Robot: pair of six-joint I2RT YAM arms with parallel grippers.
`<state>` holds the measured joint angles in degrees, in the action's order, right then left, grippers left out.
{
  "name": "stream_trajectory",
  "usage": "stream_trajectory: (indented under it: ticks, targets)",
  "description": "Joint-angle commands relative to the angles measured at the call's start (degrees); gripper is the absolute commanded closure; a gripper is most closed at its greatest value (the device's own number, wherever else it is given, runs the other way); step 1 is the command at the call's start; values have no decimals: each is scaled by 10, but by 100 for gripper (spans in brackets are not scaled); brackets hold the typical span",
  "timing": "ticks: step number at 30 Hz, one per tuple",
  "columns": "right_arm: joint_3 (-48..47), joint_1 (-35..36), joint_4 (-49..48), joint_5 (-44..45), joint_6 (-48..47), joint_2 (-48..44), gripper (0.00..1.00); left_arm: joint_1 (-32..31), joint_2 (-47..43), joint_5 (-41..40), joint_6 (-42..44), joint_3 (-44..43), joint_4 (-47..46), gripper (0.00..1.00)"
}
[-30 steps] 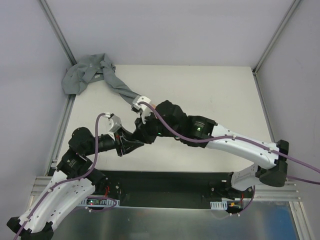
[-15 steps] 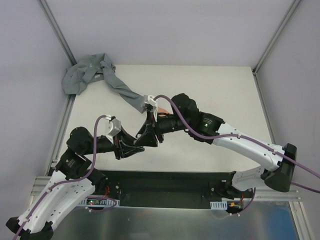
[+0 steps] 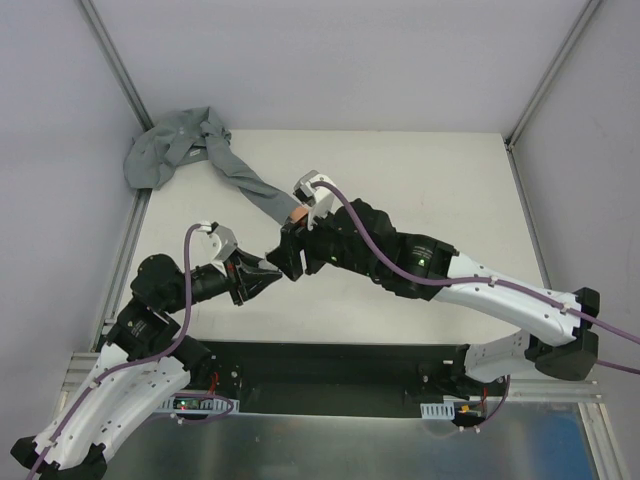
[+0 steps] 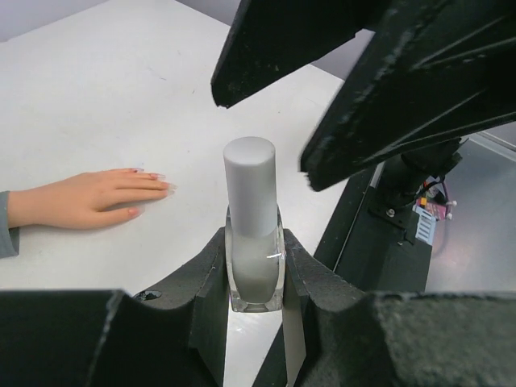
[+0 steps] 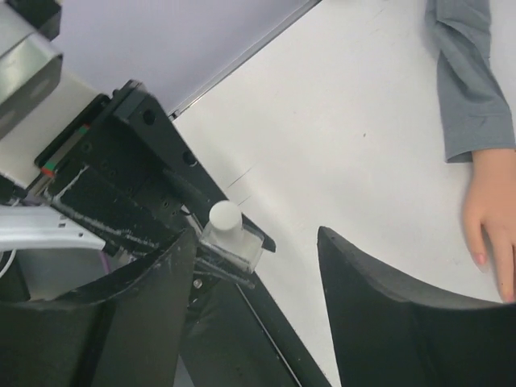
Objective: Paint the nails
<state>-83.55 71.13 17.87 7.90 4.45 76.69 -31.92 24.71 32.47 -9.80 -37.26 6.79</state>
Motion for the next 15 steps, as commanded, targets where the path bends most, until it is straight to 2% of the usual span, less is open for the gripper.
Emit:
stream_trajectory:
  ticks: [1,7,8,10,12,13,14,15]
  targets:
    - [-54,13,16,61,15,40,39,-3,-10,-28,2,-19,-12,100]
    - [-88,21,16,53,21,87,54,-3,-12,-30,-16,-23,-12,100]
    - [-91,22,18,51,19,92,65,-3,-12,-32,-19,-23,-11,100]
    - [-90,22,19,40,14,95,73,-3,-16,-34,-23,-22,-11,100]
    - [-81,20,14,8,-27,83,93,-3,-16,-14,-22,-23,-12,100]
    - [-60,17,3,-23,-50,74,100,-3,-15,12,-20,-25,-12,100]
    - [-41,-2,-15,-90,-85,63,99,-3,-13,71,-20,-29,-16,100]
    - [-14,-22,-38,-335,-135,49,100,-3,-7,120,-27,-32,-19,100]
